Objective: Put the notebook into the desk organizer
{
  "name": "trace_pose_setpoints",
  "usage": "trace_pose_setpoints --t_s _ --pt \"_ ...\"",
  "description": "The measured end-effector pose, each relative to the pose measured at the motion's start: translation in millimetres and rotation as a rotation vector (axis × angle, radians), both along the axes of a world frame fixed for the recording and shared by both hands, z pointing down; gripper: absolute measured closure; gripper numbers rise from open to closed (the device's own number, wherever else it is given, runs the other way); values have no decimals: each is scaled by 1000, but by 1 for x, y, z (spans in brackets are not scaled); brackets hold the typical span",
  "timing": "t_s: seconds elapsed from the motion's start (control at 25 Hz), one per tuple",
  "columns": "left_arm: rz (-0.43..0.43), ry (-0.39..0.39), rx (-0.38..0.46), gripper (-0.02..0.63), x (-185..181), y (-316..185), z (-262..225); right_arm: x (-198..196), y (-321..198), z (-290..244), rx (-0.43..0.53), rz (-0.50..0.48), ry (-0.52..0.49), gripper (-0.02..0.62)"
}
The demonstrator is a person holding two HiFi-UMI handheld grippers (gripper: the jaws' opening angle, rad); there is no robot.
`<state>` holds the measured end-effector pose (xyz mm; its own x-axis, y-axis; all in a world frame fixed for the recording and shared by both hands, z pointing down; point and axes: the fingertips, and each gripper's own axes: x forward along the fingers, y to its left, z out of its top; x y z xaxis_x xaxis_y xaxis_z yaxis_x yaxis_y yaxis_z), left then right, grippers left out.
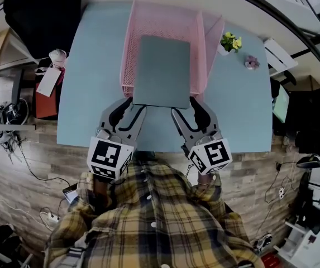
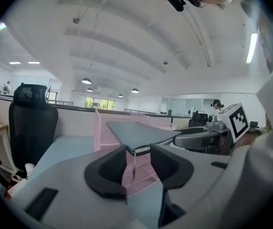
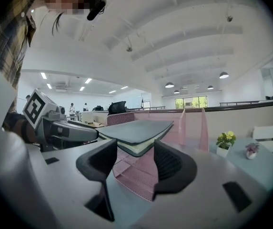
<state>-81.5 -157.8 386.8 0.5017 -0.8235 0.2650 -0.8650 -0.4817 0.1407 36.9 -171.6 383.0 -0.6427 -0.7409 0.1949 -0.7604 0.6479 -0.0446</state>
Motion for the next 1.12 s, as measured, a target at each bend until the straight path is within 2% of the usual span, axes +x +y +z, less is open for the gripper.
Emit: trace_pose_setpoints --t_s 0.24,0.56,0.84,1.12 --pt "-11 -70 22 467 -1 -11 -4 -4 -11 -1 21 4 29 360" --pt "-30 -86 33 480 -4 -30 -8 -8 -28 -4 33 11 38 374" --pt "-52 -97 25 483 -8 -44 -7 -12 -39 1 -15 25 63 377" --pt "-64 -148 28 488 -8 -48 -6 -15 -43 2 -36 59 114 377"
